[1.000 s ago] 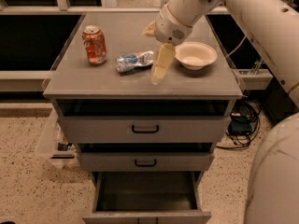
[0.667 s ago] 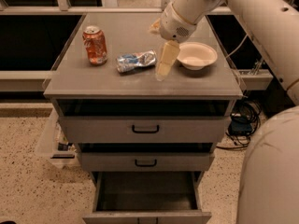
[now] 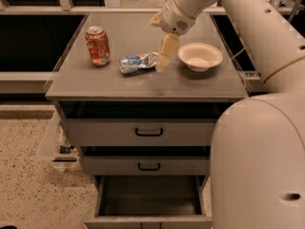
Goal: Place redbull can into bottom drawer
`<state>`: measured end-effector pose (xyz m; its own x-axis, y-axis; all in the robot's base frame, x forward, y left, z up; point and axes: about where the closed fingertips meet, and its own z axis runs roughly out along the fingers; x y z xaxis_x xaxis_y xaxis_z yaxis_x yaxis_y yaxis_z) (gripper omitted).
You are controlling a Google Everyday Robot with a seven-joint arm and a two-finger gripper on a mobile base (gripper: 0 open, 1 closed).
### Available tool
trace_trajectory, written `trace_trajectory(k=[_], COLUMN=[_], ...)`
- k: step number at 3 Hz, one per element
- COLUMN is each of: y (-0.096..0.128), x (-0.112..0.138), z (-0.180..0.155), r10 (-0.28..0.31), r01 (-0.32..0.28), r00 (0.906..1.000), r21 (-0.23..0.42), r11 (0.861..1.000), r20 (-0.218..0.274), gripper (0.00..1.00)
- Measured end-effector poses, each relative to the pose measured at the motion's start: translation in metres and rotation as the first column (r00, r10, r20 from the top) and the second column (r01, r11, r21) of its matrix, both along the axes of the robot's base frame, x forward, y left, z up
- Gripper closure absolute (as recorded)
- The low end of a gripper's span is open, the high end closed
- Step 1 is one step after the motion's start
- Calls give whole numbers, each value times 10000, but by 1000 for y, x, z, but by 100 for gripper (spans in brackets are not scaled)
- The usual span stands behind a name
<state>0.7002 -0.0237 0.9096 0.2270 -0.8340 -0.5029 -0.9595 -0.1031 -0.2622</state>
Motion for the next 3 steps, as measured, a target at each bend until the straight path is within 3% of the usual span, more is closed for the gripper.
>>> trace_trajectory(k=[1,2,3], y=[6,20,37], x=[15,21,18], z=[-11,-44,-78], r10=[67,155,382], r01=[-63,-71,-91], r00=[9999,9973,9881], r21=[400,1150,1910], r11=[9992,9933,9815], r20=[-91,-721,-1490], gripper=[0,0,0])
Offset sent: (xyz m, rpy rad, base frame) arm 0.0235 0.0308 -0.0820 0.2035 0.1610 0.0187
